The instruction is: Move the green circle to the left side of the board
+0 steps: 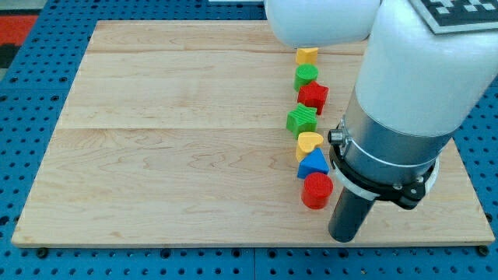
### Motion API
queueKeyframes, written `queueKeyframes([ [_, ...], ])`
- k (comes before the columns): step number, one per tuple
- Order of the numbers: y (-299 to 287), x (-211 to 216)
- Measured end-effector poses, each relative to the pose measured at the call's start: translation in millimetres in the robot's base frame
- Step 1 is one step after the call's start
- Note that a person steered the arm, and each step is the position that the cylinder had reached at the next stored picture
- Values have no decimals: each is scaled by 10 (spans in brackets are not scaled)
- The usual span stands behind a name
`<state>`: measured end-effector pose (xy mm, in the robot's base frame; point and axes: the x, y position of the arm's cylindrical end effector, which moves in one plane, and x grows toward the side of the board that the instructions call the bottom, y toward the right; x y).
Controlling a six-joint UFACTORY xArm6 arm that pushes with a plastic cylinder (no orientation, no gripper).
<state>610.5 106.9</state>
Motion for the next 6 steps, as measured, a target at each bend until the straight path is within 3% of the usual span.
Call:
queueKeyframes([
  [1, 102, -144],
  [2, 746, -755],
  [4, 992, -1785],
  [5, 776, -2508],
  [6, 266, -2767],
])
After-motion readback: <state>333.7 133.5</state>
